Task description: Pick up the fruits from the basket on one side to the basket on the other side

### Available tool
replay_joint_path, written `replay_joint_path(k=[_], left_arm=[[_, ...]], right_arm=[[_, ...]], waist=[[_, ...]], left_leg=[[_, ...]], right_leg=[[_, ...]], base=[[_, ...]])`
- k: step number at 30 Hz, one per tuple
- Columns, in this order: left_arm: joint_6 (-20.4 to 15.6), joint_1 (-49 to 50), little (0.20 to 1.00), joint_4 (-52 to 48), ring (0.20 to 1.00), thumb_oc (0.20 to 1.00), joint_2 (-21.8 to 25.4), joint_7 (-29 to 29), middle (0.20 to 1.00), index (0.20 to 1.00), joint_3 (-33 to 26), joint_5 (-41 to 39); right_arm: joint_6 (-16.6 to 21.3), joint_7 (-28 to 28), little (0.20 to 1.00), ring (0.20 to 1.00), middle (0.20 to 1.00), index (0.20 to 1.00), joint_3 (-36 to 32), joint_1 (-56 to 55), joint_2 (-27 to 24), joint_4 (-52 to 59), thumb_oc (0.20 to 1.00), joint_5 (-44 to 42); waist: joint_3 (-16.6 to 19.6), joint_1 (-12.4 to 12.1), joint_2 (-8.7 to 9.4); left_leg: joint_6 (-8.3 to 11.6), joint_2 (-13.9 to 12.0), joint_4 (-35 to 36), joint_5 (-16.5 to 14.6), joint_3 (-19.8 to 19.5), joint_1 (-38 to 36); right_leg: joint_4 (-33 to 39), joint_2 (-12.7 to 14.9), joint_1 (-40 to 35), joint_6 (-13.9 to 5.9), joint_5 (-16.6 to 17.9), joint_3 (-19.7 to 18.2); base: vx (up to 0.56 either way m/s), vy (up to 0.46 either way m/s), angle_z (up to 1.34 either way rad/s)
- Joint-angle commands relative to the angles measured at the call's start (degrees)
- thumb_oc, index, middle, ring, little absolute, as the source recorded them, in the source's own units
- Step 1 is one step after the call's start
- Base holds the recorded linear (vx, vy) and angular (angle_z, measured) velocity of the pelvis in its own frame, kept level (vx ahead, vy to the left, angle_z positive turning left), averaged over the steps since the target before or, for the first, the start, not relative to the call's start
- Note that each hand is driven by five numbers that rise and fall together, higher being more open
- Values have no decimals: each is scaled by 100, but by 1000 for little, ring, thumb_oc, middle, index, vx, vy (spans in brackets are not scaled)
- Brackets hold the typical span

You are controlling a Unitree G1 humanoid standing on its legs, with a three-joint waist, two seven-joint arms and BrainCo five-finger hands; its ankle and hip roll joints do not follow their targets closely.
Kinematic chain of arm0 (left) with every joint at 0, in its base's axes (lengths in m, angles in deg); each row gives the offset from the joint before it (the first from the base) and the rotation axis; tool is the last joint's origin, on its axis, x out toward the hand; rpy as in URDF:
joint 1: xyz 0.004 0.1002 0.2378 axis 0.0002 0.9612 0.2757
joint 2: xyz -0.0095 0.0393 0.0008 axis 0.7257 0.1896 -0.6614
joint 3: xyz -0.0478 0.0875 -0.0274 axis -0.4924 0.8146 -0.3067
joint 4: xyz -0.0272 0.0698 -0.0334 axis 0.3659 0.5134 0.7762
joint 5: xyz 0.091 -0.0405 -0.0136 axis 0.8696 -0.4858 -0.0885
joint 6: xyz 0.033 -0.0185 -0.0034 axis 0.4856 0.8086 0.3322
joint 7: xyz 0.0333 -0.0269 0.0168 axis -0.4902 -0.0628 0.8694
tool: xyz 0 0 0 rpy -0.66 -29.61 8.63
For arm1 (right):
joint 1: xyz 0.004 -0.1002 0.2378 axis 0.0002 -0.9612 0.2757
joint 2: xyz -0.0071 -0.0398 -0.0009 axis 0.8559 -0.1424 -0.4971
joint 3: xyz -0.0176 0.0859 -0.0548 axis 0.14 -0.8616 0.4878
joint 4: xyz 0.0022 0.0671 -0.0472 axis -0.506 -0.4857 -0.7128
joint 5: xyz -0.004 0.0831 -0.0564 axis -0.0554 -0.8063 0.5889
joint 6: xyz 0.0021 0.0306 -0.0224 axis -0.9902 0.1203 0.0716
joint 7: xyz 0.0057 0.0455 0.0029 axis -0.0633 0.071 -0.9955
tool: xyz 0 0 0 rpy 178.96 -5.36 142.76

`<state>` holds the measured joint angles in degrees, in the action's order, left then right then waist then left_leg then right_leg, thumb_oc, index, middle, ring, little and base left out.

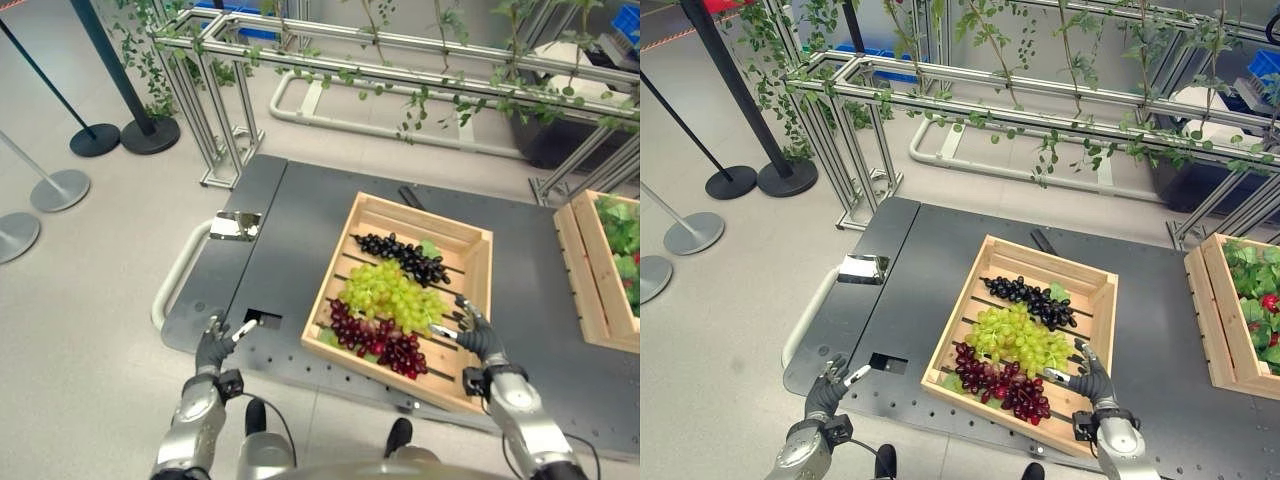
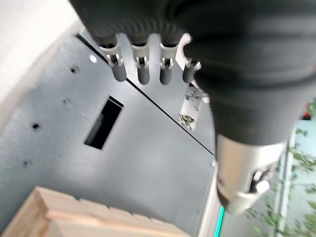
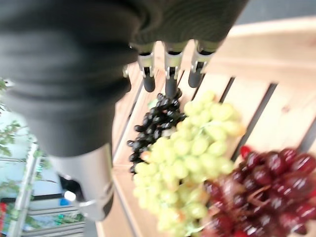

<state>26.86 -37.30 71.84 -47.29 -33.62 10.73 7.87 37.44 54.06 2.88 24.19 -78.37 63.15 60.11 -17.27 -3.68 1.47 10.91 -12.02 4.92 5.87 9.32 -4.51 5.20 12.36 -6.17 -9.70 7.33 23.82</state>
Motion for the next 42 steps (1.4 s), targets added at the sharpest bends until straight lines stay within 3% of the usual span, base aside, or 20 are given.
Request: replay_joint_path(k=[1, 11, 18, 24, 32, 42], left_arm=[[-77, -171, 1000, -317, 1000, 1000, 101, -40, 1000, 1000, -9, -138], [-24, -280, 1000, -576, 1000, 1000, 98, 222, 1000, 1000, 214, 191], [-59, -225, 1000, -718, 1000, 1000, 127, 214, 1000, 1000, 443, -166], [-60, -374, 1000, -1064, 1000, 1000, 427, 187, 1000, 1000, 810, -236], [-100, -661, 1000, -1334, 1000, 1000, 453, 321, 1000, 1000, 1198, -300], [-95, -1175, 1000, -1321, 1000, 1000, 410, 421, 1000, 1000, 1448, -262]], right_arm=[[47, -150, 1000, 1000, 1000, 1000, -220, 245, -266, 224, 1000, 371], [-320, -526, 1000, 1000, 1000, 1000, 72, 1030, -624, -441, 1000, 1587], [-473, -683, 1000, 1000, 1000, 1000, 605, 2121, -870, -1292, 1000, 1794], [-608, -755, 1000, 1000, 1000, 1000, 1450, 3666, -1076, -2659, 1000, 1844], [-738, -792, 1000, 1000, 1000, 1000, 2294, 5412, -755, -4513, 1000, 1830], [-828, -706, 1000, 1000, 1000, 1000, 2484, 6158, -476, -6035, 1000, 1953]], waist=[[97, 43, 33], [25, -33, 8], [-103, -255, 11], [-381, -620, -12], [-672, -1022, 67], [-886, -1315, 47]], left_leg=[[-254, 210, 8, -153, 17, 314], [-246, 210, 8, -124, -6, 346], [-241, 240, 8, -74, -89, 457], [-206, 221, 8, 70, -257, 809], [-180, 180, 8, 223, -437, 1242], [-178, 219, 8, 282, -609, 1508]], right_leg=[[-113, 175, -160, -237, -439, 181], [-77, 165, -165, -231, -427, 180], [-88, 183, -122, -231, -371, 262], [-191, 181, 154, -232, -302, 383], [-298, 100, 479, -207, -289, 496], [-429, 83, 644, -200, -357, 643]], base=[[1, -7, -4], [-7, -3, -3], [-15, -5, 3], [-57, -10, 13], [-22, -12, 13], [4, -7, 12]])
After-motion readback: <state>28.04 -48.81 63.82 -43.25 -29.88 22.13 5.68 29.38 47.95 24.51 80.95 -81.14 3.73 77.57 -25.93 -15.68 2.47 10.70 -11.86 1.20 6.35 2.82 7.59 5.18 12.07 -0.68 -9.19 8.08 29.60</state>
